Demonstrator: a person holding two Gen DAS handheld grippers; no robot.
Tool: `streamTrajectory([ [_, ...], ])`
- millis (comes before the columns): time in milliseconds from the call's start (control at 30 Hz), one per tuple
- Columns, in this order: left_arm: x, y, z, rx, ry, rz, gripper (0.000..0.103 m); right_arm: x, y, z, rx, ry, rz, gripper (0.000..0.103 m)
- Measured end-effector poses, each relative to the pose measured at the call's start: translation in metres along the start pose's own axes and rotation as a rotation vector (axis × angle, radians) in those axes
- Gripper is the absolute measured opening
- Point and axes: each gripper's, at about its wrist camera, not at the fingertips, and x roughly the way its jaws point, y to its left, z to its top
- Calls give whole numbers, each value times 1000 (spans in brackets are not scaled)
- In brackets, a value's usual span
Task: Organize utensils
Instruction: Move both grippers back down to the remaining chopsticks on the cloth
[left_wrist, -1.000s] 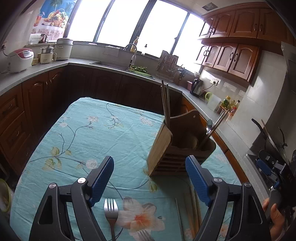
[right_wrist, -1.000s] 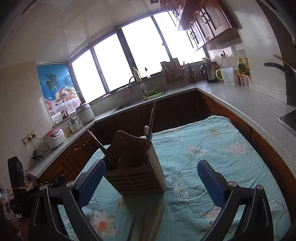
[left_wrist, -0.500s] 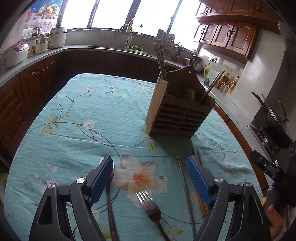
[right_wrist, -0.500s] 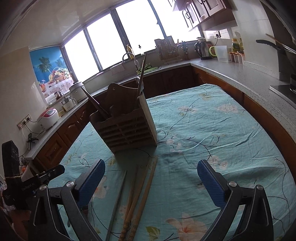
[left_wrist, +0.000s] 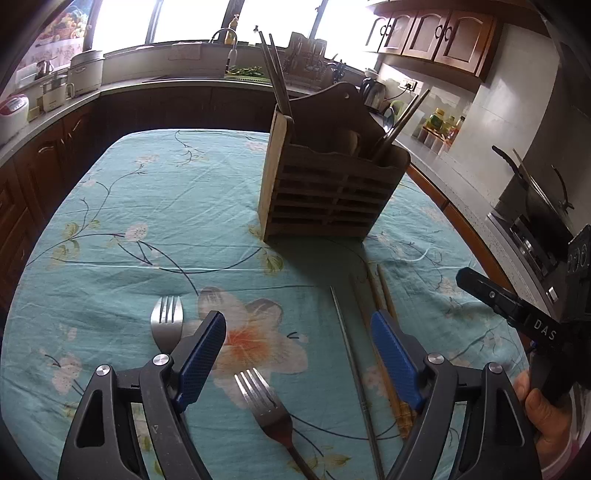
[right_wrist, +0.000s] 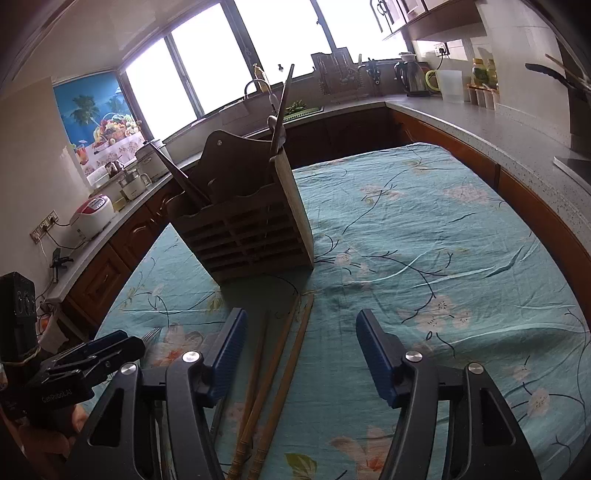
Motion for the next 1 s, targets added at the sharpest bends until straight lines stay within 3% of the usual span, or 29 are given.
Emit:
streamTrajectory([
  [300,46,-17,14,54,106,-21,60,51,-4,7,8,127,24,30],
  [767,113,-40,14,150,225,17,34,104,-5,8,-53,237,-15,19],
  [933,118,-57,4,290,201,91,26,103,3,6,-136,243,-55,15],
  [1000,117,-56,2,315,205,84,22,101,4,4,-165,250,-59,11],
])
